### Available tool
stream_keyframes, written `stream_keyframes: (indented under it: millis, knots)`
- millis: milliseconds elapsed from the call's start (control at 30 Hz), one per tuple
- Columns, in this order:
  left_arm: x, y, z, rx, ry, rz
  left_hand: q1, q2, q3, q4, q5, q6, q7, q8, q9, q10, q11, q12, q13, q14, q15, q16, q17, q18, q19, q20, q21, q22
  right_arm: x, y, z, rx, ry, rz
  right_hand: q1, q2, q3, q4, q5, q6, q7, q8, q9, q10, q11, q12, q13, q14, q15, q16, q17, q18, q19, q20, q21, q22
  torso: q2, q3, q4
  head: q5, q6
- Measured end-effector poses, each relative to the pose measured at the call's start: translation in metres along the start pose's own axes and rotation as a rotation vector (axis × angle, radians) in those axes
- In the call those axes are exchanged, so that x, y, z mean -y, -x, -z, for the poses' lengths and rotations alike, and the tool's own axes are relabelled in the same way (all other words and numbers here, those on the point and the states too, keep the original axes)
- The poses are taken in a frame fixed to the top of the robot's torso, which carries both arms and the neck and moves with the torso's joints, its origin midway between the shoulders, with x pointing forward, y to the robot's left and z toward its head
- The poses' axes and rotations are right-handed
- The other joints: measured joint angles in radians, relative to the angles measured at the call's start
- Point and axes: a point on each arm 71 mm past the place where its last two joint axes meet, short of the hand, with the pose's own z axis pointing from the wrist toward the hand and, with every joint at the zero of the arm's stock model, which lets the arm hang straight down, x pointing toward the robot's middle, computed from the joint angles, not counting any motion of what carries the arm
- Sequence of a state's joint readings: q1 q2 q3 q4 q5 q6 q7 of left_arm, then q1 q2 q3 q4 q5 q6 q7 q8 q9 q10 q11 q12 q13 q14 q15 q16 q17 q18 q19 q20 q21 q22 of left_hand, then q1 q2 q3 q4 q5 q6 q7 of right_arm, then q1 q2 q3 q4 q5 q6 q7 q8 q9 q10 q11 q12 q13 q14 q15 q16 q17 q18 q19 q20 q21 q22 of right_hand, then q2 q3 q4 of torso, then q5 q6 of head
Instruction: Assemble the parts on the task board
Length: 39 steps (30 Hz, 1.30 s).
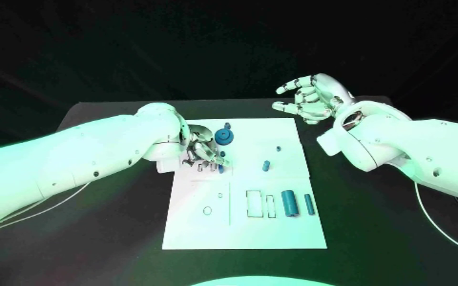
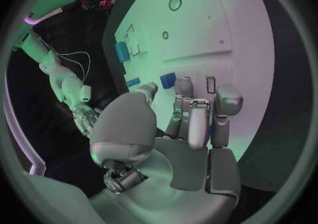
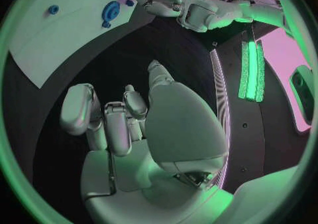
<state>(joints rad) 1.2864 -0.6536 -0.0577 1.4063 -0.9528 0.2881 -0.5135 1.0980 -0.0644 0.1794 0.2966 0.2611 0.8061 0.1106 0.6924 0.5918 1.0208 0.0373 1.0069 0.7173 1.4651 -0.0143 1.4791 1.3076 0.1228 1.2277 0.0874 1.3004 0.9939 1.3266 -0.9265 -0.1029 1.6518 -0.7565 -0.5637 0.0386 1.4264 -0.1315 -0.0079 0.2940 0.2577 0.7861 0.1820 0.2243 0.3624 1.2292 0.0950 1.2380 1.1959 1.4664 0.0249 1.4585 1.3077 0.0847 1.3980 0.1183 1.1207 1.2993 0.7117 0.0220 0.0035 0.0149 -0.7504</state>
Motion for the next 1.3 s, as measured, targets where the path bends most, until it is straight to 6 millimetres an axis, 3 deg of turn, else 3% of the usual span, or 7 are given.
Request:
stream_keyframes:
  millis: [333,567,767,900,1100,1300]
  knots:
    - [0.0013,-0.0013,-0.0027,-0.012,0.003,-0.006,0.000,0.000,0.000,0.000,0.000,0.000,0.000,0.006,0.008,0.006,-0.001,0.004,0.004,0.000,0.000,0.003,0.000,0.000,0.002,-0.002,0.004,0.007,-0.0002,-0.0006,-0.0006,-0.001,0.001,0.002,0.000,0.000,0.000,0.000,0.000,0.000,0.000,0.000,0.000,0.000,0.000,0.000,0.000,0.000,0.000,0.000,0.000,0.000,0.000,0.000,0.000,0.000,0.000,0.0001,-0.0005,-0.002,-0.001]
    - [0.0013,-0.0013,-0.0039,-0.015,0.004,-0.002,0.040,0.030,0.026,-0.003,0.000,-0.004,-0.004,0.011,0.025,0.011,-0.003,0.004,0.004,0.003,-0.005,0.004,0.000,0.000,0.005,-0.005,0.004,0.008,-0.0004,-0.0012,-0.0009,-0.002,0.001,0.003,0.000,0.000,0.000,0.000,0.000,0.000,0.000,0.000,0.000,0.000,0.000,0.000,0.000,0.000,0.000,0.000,0.000,0.000,0.000,0.000,0.000,0.000,0.000,0.0001,-0.0001,-0.002,-0.001]
    - [0.0008,-0.0013,-0.0043,-0.020,0.002,0.011,0.051,0.037,0.037,-0.005,0.000,-0.004,-0.004,0.011,0.032,0.011,-0.004,0.004,0.005,0.000,-0.007,0.004,0.000,0.000,0.006,-0.006,0.005,0.011,-0.0005,-0.0017,-0.0013,-0.003,0.001,0.003,-0.005,0.005,0.000,0.000,0.000,0.000,0.000,0.000,0.000,0.000,0.000,0.000,0.000,0.000,0.000,-0.004,0.000,0.000,0.000,0.000,0.000,0.000,0.000,-0.0001,0.0005,-0.003,-0.002]
    - [0.0017,-0.0017,-0.0045,-0.024,-0.001,0.018,0.101,0.045,0.073,-0.006,0.000,-0.007,-0.007,0.017,0.045,0.018,-0.011,0.007,0.007,0.004,-0.011,0.008,0.000,0.000,0.010,-0.010,0.008,0.017,-0.0005,-0.0021,-0.0016,-0.003,0.000,0.003,-0.005,0.005,0.000,0.000,0.000,0.000,0.000,0.000,0.000,0.000,0.000,0.000,0.000,0.000,0.000,-0.004,0.000,0.000,0.000,0.000,0.000,0.000,0.000,-0.0005,0.0006,-0.003,-0.004]
    - [0.0018,-0.0014,-0.0044,-0.034,-0.010,0.045,0.207,0.026,0.190,-0.014,-0.002,-0.017,-0.019,0.027,0.069,0.026,-0.018,0.007,0.009,0.003,-0.018,0.012,0.000,0.000,0.016,-0.016,0.018,0.031,-0.0001,-0.0023,-0.0019,-0.004,-0.001,0.004,-0.005,0.005,0.000,0.000,0.000,0.000,0.000,0.000,0.000,0.000,0.000,0.000,0.000,0.000,0.000,-0.004,0.000,0.000,-0.002,0.002,-0.009,-0.005,0.000,-0.0005,0.0004,-0.002,-0.006]
    - [-0.0001,-0.0023,-0.0044,-0.053,-0.018,0.089,0.267,-0.011,0.260,0.036,-0.001,-0.024,-0.019,0.039,0.069,0.043,-0.018,0.007,0.015,0.000,-0.021,0.018,0.000,0.000,0.027,-0.016,0.026,0.048,0.0007,-0.0024,-0.0023,-0.004,-0.004,0.004,-0.005,0.005,0.000,0.000,0.000,0.000,0.000,0.000,0.000,0.000,0.000,0.000,0.000,0.000,0.000,-0.004,0.000,0.000,-0.003,0.004,-0.012,-0.006,0.000,-0.0001,0.0001,-0.002,-0.007]
